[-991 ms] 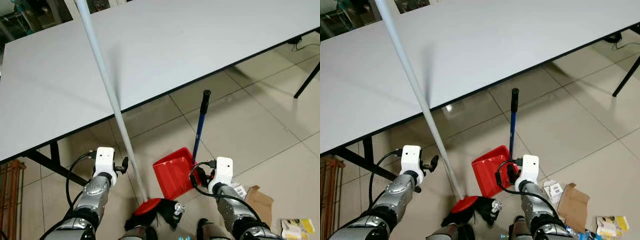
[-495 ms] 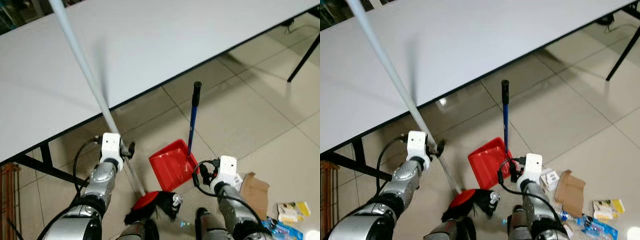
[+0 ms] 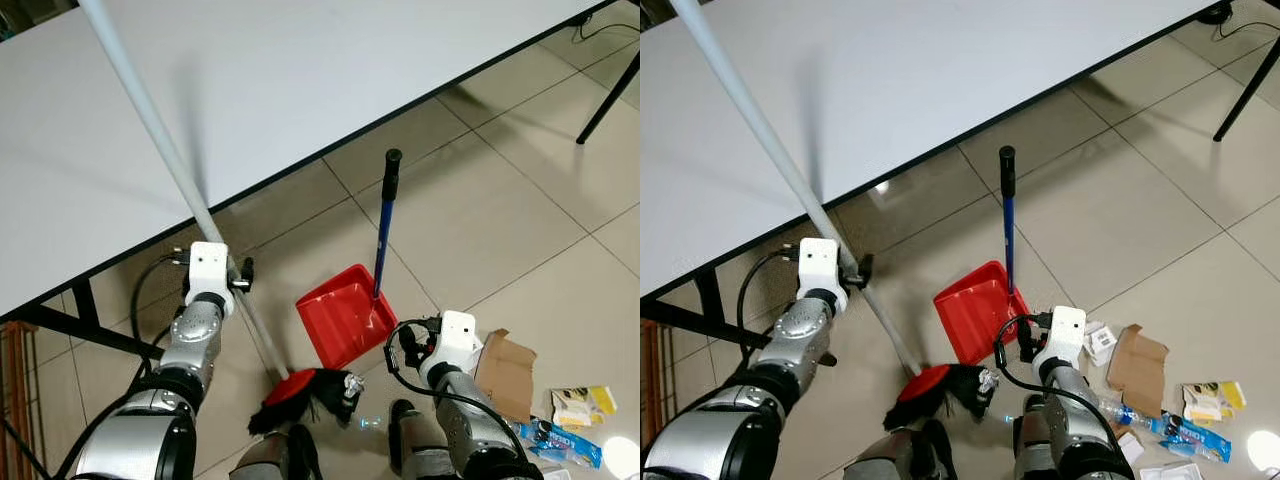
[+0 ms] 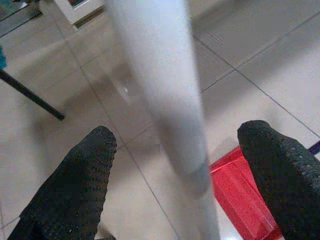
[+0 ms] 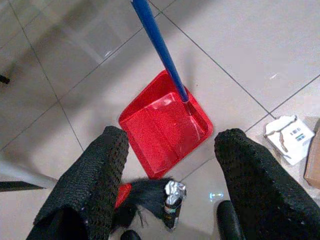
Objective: Sweep floor
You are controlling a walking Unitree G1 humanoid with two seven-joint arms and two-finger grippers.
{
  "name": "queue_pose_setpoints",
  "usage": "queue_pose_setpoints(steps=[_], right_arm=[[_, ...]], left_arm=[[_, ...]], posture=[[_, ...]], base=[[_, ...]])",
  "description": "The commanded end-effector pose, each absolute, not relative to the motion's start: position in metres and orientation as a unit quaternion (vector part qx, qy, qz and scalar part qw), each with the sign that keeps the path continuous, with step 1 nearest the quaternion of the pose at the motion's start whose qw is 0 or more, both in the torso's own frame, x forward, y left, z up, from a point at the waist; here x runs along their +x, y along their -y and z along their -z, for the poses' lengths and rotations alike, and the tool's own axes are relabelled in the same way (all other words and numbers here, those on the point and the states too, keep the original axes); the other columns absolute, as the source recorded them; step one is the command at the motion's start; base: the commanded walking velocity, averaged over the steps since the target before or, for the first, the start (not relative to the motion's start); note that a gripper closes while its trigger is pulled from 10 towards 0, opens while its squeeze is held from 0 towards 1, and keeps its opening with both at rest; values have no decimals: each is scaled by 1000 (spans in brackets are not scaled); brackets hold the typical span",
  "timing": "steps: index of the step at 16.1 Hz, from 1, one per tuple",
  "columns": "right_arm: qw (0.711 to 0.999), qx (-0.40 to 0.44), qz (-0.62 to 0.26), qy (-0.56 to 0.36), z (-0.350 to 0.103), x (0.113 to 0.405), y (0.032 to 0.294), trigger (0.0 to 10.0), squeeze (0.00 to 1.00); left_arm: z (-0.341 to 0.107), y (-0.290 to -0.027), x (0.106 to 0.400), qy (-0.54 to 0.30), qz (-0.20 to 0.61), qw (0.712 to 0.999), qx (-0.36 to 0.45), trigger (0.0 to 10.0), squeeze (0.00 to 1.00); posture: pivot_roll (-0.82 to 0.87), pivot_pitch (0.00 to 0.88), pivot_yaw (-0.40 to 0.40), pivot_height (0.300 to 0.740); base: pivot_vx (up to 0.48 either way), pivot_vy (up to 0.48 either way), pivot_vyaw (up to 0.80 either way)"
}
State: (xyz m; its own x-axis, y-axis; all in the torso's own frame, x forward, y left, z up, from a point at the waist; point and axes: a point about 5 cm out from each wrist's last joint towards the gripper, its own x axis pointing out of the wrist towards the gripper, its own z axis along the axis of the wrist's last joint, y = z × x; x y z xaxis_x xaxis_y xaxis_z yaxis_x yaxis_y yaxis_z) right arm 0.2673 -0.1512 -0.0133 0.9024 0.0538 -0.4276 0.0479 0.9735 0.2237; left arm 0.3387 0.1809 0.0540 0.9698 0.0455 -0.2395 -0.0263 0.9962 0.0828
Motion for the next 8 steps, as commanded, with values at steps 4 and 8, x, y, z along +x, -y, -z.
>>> queue_pose_setpoints(steps=[4,8], right_arm=[[964,126,-6,-232,17,258,146,10000,0],[964,130,-8,-230,15,257,145,10000,0]], left_arm=[[-54,-198,338,-127,-57,989,49,10000,0],[-62,-197,343,-116,-63,990,40,10000,0]], posture=[[-284,306,183,740],[-288,311,182,740]], base=[[0,0,0],[0,0,0]])
